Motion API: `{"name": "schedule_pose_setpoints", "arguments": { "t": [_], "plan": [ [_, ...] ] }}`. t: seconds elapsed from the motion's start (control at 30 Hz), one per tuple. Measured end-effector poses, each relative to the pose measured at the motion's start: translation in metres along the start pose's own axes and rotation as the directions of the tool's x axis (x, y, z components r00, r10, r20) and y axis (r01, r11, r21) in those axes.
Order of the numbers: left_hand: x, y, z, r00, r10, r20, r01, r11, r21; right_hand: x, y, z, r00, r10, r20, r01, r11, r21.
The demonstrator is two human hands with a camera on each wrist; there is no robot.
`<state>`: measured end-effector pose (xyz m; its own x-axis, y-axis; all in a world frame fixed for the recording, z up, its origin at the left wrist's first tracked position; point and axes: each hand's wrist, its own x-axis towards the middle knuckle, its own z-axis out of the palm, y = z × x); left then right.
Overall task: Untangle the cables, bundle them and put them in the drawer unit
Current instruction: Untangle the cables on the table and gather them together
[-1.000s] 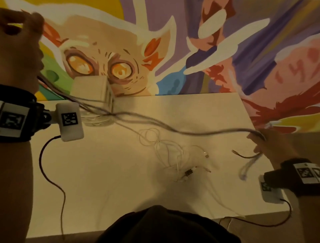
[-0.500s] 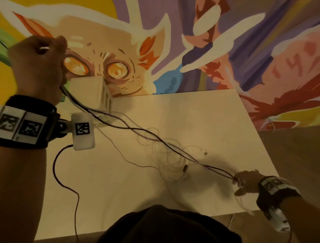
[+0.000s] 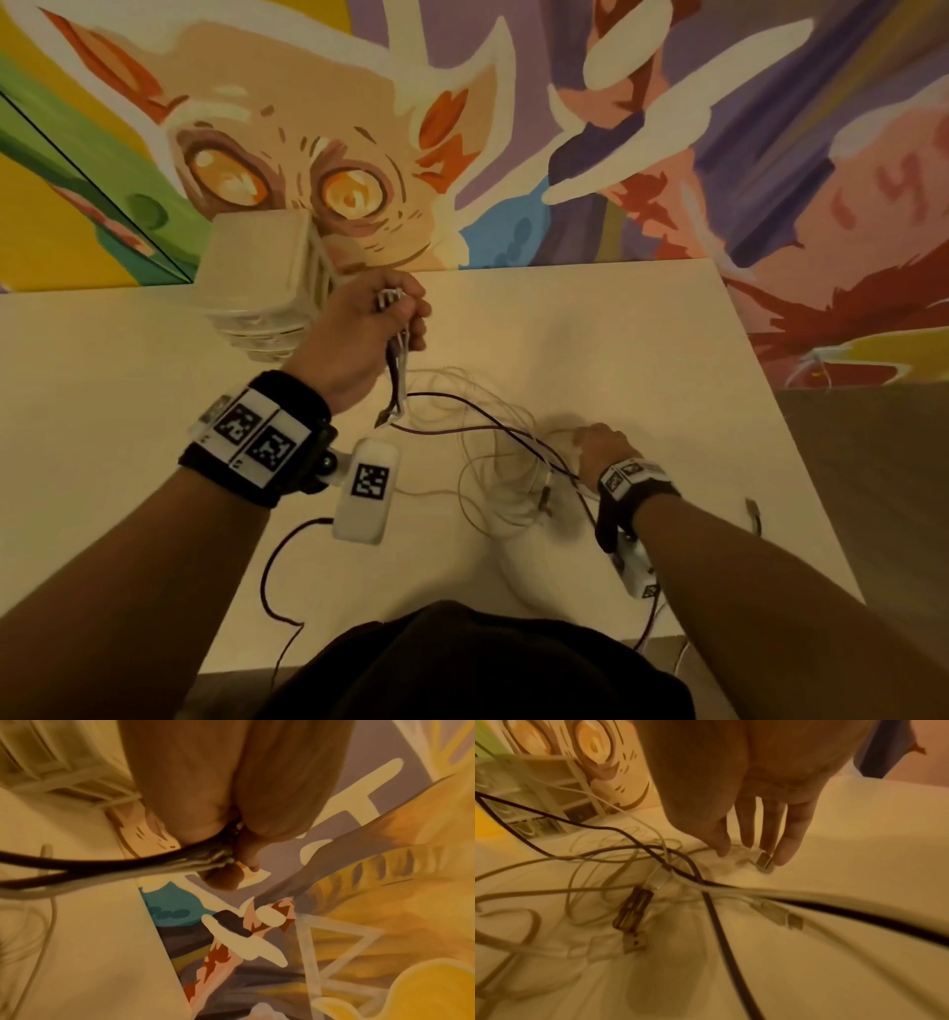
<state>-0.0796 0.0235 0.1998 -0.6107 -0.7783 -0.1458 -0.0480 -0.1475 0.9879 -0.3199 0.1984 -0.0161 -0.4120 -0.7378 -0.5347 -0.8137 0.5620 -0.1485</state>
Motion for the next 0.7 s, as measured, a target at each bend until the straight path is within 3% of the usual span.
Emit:
{"name": "schedule_pose_setpoints", "arguments": {
  "t": [0.13, 0.23, 0.33, 0.4, 0.5, 0.6, 0.7],
  "plan": [
    [-0.009, -0.003, 0.006, 0.995, -0.089, 0.049, 0.092, 0.994, -0.061, -0.002, 0.009, 0.008, 0.999, 0.007, -0.032, -0.009, 0.999, -0.047],
    [-0.013, -0.005, 0.003, 0.997, -0.067, 0.037, 0.068, 0.997, -0.023, -0.007, 0.018, -0.001, 0.997, 0.070, -0.044, -0.066, 0.994, 0.089],
    [-0.013, -0.009, 0.001, 0.999, -0.037, 0.006, 0.037, 0.999, 0.009, -0.014, 0.023, -0.035, 0.980, 0.096, -0.174, -0.048, 0.964, 0.262],
    [-0.012, -0.010, 0.002, 1.000, -0.020, 0.009, 0.020, 1.000, 0.000, -0.024, 0.018, -0.069, 0.965, 0.040, -0.261, 0.066, 0.920, 0.385],
    [-0.006, -0.006, 0.016, 0.999, 0.017, 0.048, -0.017, 1.000, -0.005, -0.051, -0.009, -0.127, 0.930, -0.230, -0.285, 0.343, 0.823, 0.453],
    [-0.003, 0.002, 0.039, 0.993, 0.042, 0.111, -0.044, 0.999, 0.020, -0.079, -0.053, -0.176, 0.820, -0.442, -0.363, 0.572, 0.651, 0.499],
    [-0.003, 0.007, 0.056, 0.989, 0.062, 0.137, -0.077, 0.991, 0.108, -0.093, -0.087, -0.198, 0.712, -0.487, -0.505, 0.700, 0.550, 0.456]
  ]
}}
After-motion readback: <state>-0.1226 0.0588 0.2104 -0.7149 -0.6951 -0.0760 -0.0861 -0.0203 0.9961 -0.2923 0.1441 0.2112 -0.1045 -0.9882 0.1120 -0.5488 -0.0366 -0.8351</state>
